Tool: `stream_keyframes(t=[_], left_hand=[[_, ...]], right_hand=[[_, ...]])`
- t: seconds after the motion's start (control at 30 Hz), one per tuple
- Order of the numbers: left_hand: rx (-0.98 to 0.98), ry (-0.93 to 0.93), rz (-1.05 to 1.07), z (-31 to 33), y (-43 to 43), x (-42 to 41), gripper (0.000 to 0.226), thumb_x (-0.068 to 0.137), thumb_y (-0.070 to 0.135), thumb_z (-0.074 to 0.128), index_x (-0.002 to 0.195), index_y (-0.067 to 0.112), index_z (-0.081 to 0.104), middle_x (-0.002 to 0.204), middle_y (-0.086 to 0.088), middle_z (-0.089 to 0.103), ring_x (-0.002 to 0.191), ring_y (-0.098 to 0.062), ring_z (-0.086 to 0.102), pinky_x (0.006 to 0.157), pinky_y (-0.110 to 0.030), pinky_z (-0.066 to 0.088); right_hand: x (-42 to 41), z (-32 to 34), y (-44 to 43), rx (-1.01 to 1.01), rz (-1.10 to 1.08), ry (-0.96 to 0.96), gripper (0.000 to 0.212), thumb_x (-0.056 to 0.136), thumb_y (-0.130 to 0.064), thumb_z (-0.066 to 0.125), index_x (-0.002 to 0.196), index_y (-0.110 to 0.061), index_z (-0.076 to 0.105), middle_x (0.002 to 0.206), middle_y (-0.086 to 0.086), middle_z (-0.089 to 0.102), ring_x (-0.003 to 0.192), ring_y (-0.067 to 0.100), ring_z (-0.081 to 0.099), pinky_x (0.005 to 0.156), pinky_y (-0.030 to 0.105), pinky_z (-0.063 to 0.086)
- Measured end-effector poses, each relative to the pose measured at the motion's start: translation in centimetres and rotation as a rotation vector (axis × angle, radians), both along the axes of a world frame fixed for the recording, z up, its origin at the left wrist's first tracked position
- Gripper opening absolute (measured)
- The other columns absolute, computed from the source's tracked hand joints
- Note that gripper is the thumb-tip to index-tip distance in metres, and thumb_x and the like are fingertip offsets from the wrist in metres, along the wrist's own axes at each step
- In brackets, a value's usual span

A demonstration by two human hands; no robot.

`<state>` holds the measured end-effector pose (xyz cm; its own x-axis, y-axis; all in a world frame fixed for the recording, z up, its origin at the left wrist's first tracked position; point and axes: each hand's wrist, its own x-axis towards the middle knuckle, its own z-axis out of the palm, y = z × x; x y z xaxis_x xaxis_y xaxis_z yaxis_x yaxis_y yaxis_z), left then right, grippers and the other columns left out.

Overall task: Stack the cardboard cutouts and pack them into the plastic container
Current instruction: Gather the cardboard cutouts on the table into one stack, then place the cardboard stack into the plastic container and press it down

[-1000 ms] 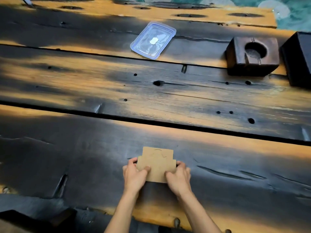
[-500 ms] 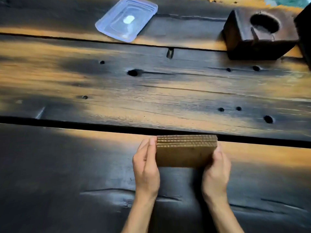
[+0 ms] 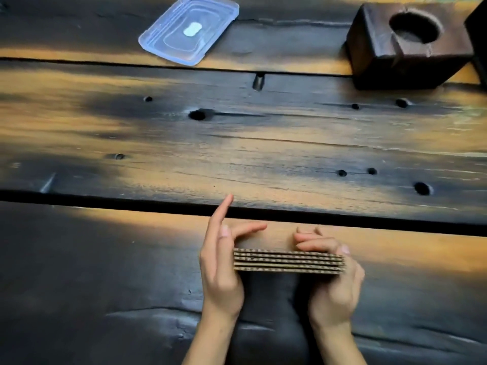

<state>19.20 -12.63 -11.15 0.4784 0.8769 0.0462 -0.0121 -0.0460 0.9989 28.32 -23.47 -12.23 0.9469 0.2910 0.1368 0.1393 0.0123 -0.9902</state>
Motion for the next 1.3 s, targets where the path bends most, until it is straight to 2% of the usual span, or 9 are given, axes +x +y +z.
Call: stream_keyframes(t=[0.2,0.33,0.47,0.57,0.67,0.8,0.93,1.07,1.3], left_hand=[[-0.324,0.082,0.003,2.5,-0.1,0.7,0.085,0.090,0.081,0.030,0.102,0.014,0.083,0.112,-0.009,0.079,0.116,-0.036,0.068,0.113,-0.056,0.042],[-0.453,0.301,-0.087,6.7,-1.8,2.0,0.125,0.046,0.113,0.021,0.108,0.021,0.078,0.125,-0.010,0.074,0.124,-0.024,0.063,0.121,-0.045,0.036],[-0.431,0.462,-0.331,14.3,-5.7,5.4,0.143,0.038,0.115,0.009,0.107,0.011,0.080,0.113,-0.010,0.079,0.112,-0.025,0.070,0.109,-0.046,0.049],[-0.365,0.548,-0.436,19.4,-10.7,7.9,0.128,0.035,0.113,0.000,0.072,0.011,0.068,0.089,-0.015,0.077,0.088,-0.029,0.072,0.091,-0.044,0.055],[-0.316,0.558,-0.514,23.1,-16.4,9.8,0.116,0.044,0.111,0.000,0.062,0.020,0.070,0.072,0.000,0.075,0.082,-0.020,0.069,0.074,-0.031,0.052],[-0.376,0.380,-0.730,24.7,-23.7,11.4,0.102,0.062,0.107,0.034,0.097,0.020,0.075,0.098,-0.007,0.079,0.094,-0.025,0.073,0.085,-0.043,0.057],[-0.163,0.184,-0.902,25.7,-32.9,12.9,0.042,0.080,0.058,0.080,0.111,0.033,0.068,0.108,0.012,0.077,0.098,-0.005,0.072,0.081,-0.025,0.057],[-0.111,0.179,-1.009,26.3,-41.0,15.7,0.034,0.089,0.037,0.071,0.119,0.030,0.057,0.107,0.022,0.072,0.099,0.002,0.068,0.083,-0.017,0.053],[-0.294,0.245,-0.908,25.0,-48.2,20.8,0.041,0.094,0.031,0.074,0.129,0.028,0.053,0.119,0.009,0.074,0.110,-0.009,0.070,0.101,-0.041,0.057]], right_hand=[[0.1,2.2,0.3,-0.227,-0.247,0.419,0.031,0.106,-0.006,0.041,0.119,0.007,0.066,0.113,0.027,0.063,0.122,0.043,0.053,0.102,0.024,0.030],[0.2,6.5,-4.4,-0.327,-0.302,0.535,0.041,0.107,-0.004,0.033,0.144,-0.006,0.051,0.139,0.035,0.050,0.133,0.044,0.044,0.103,0.030,0.025],[-0.6,13.3,-11.3,-0.180,-0.216,0.415,0.058,0.095,-0.064,0.049,0.138,-0.026,0.058,0.133,0.012,0.062,0.127,0.027,0.054,0.110,0.039,0.034],[-1.2,18.0,-16.7,-0.183,-0.273,0.261,0.053,0.076,-0.086,0.052,0.103,-0.042,0.065,0.095,-0.020,0.072,0.090,0.001,0.065,0.086,0.027,0.051],[-0.6,22.0,-21.7,-0.152,-0.369,0.164,0.042,0.080,-0.076,0.061,0.098,-0.038,0.064,0.094,-0.022,0.074,0.084,-0.007,0.067,0.073,0.009,0.049],[2.1,24.7,-29.3,-0.162,-0.435,0.178,0.041,0.084,-0.062,0.064,0.095,-0.023,0.065,0.094,-0.004,0.076,0.089,0.014,0.070,0.082,0.033,0.055],[6.1,26.6,-39.7,-0.217,-0.485,0.197,0.039,0.082,-0.062,0.065,0.092,-0.024,0.066,0.089,-0.002,0.075,0.088,0.020,0.070,0.085,0.052,0.056],[9.4,28.0,-47.8,-0.254,-0.487,0.218,0.036,0.082,-0.062,0.066,0.088,-0.026,0.065,0.085,-0.006,0.074,0.083,0.015,0.070,0.083,0.050,0.056],[17.3,28.5,-54.8,-0.411,-0.358,0.179,0.028,0.089,-0.055,0.067,0.090,-0.027,0.064,0.084,-0.009,0.074,0.082,0.007,0.068,0.079,0.040,0.054]])
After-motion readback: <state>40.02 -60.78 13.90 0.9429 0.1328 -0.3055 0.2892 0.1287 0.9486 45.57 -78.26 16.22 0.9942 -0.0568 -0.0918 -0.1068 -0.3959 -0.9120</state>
